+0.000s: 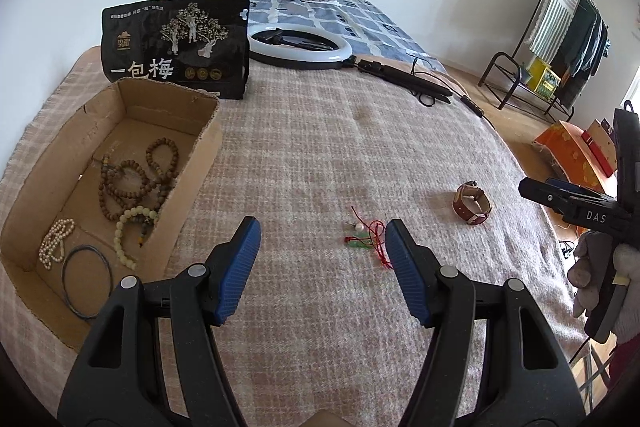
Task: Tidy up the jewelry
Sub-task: 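Move the left tool to the jade pendant while the right tool approaches the red watch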
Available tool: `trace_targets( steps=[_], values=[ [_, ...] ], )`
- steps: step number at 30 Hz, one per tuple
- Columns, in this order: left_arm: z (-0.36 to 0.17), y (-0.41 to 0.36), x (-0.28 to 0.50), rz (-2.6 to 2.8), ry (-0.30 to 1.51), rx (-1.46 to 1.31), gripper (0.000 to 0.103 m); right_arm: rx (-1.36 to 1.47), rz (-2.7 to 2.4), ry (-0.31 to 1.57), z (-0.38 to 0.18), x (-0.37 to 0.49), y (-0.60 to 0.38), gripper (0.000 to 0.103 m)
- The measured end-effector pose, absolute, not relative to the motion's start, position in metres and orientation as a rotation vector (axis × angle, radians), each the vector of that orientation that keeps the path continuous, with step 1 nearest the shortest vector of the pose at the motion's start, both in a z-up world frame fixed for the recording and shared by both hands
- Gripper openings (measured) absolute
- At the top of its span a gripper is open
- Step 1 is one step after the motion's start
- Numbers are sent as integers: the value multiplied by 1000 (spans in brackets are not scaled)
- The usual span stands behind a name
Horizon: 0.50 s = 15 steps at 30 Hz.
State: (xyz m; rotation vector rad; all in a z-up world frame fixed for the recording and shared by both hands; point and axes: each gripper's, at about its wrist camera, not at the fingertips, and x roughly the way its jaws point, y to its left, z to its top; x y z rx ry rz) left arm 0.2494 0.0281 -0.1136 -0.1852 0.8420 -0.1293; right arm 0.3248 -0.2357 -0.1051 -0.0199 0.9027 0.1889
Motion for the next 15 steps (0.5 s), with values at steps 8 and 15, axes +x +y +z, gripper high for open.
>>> trace_targets(
  steps=[8, 15],
  values=[
    [-148, -15, 262, -158, 844, -136, 67, -21, 183, 905, -132, 335, -251, 103],
    [-173, -27, 276, -138, 855, -113, 66, -104, 198, 882, -148, 340, -242, 103]
  ],
)
